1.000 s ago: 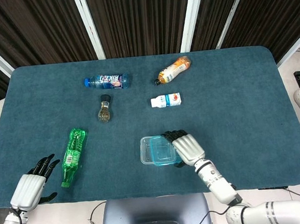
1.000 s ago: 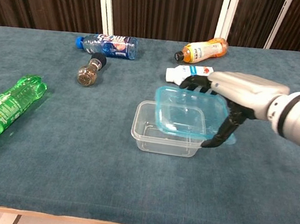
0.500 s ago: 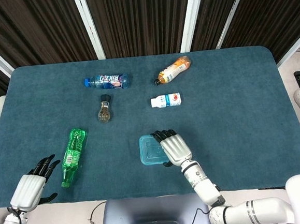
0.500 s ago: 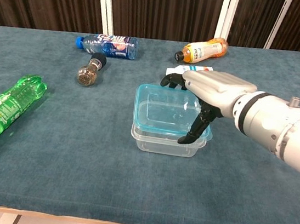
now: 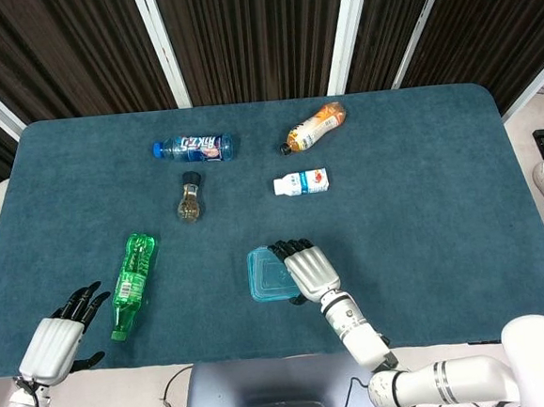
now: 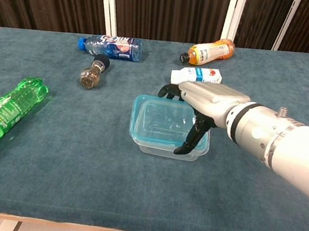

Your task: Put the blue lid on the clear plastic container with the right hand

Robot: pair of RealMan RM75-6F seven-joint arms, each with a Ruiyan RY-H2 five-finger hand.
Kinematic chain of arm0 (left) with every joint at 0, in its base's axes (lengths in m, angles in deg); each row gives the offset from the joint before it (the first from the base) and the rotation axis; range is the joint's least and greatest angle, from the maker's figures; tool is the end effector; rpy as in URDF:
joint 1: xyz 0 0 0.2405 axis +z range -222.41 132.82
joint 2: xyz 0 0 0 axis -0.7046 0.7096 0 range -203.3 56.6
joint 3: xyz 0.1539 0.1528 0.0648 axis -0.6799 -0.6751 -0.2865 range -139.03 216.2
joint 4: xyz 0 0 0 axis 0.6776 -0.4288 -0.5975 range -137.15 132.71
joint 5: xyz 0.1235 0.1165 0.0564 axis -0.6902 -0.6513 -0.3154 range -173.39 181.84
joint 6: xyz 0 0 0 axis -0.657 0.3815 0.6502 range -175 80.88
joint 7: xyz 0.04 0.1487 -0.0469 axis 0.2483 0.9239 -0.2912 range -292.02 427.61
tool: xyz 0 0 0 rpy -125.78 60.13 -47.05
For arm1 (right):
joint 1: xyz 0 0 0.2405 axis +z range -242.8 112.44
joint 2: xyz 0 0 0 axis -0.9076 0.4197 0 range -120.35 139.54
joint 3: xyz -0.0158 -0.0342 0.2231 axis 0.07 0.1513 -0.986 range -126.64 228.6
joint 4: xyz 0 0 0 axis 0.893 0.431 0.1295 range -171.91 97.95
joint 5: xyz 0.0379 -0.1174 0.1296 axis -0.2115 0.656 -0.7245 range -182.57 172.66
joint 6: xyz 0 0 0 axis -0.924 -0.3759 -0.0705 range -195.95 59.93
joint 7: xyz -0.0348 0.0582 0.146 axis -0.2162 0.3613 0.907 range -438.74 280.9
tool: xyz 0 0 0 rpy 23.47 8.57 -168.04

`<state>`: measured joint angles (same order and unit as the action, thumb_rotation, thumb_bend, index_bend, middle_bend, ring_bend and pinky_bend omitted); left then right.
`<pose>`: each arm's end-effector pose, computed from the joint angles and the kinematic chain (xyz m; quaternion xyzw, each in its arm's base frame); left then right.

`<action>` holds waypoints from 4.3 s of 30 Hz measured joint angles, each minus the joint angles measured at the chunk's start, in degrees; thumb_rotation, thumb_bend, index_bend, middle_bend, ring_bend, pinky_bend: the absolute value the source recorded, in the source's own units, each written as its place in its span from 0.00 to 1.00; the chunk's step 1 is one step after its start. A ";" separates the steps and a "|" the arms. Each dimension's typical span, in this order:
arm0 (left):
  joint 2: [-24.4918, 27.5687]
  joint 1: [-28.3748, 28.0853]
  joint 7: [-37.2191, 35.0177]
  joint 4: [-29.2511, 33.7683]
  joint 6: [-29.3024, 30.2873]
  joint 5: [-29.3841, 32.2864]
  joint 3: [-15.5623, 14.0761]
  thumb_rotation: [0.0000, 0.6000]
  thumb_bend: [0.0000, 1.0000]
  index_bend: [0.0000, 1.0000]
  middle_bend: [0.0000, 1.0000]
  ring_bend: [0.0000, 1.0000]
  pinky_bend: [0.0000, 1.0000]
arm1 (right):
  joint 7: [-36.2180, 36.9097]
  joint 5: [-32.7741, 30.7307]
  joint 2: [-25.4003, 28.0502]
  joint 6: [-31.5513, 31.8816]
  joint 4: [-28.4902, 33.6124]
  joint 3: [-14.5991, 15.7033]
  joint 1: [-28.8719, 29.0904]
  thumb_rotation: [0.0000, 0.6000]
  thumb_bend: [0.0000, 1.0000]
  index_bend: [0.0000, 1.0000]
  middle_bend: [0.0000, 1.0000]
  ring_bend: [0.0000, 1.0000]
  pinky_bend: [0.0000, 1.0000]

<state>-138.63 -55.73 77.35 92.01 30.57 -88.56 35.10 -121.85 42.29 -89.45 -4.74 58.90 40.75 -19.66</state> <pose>-0.2447 0.1937 0.1244 -0.7174 -0.3473 -0.3331 0.5037 -0.0726 -0.2882 -0.0404 0.7581 -0.3989 0.3291 0.3972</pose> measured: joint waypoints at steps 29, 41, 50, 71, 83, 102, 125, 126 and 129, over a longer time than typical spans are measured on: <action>0.17 -0.20 -0.49 0.02 -0.36 -0.37 -0.25 1.00 0.31 0.16 0.06 0.11 0.44 | 2.43 -0.46 1.43 -0.22 -0.59 0.91 -0.06 1.00 0.36 0.00 0.00 0.00 0.18; 0.18 -0.28 -0.48 0.08 -0.62 -0.19 -0.25 1.00 0.31 0.16 0.06 0.12 0.44 | 1.93 -0.33 3.57 0.63 2.71 1.76 -0.43 1.00 0.33 0.00 0.00 0.00 0.07; 0.18 -0.31 -0.27 0.20 -0.71 -0.19 -0.29 1.00 0.31 0.16 0.06 0.13 0.44 | 0.19 3.38 7.26 4.61 11.07 3.35 -1.72 1.00 0.33 0.00 0.00 0.00 0.08; 0.32 -0.36 -0.54 0.25 -0.75 -0.29 -0.39 1.00 0.31 0.16 0.07 0.15 0.44 | -2.05 6.79 -1.62 4.48 -0.37 0.43 0.67 1.00 0.37 0.31 0.25 0.32 0.39; 0.43 -0.36 -0.71 0.27 -0.75 -0.38 -0.45 1.00 0.31 0.16 0.07 0.15 0.44 | -2.62 4.72 -3.04 3.10 -3.57 0.87 0.69 1.00 0.37 0.31 0.25 0.32 0.39; 0.68 -0.41 -0.92 0.52 -1.11 -0.03 -0.47 1.00 0.31 0.16 0.07 0.15 0.44 | 1.13 3.86 -3.16 -0.78 -7.28 1.80 -0.21 1.00 0.37 0.30 0.25 0.31 0.38; 0.70 -0.48 -0.70 0.65 -1.38 0.10 -0.52 1.00 0.31 0.16 0.07 0.15 0.44 | 4.44 13.13 -3.46 3.43 -6.17 1.64 -1.67 1.00 0.37 0.29 0.25 0.30 0.38; 0.70 -0.49 -0.68 0.65 -1.40 0.10 -0.52 1.00 0.31 0.16 0.07 0.15 0.44 | 4.33 13.17 -3.63 3.41 -6.16 1.46 -1.61 1.00 0.37 0.29 0.25 0.30 0.38; 0.69 -0.48 -0.62 0.70 -1.42 0.15 -0.52 1.00 0.31 0.16 0.07 0.15 0.44 | 4.16 13.11 -4.31 2.88 -6.57 1.03 -1.30 1.00 0.37 0.29 0.25 0.30 0.38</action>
<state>-137.94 -56.21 76.73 92.71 29.15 -88.41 34.58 -117.69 55.40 -93.76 -1.85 52.33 41.79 -20.96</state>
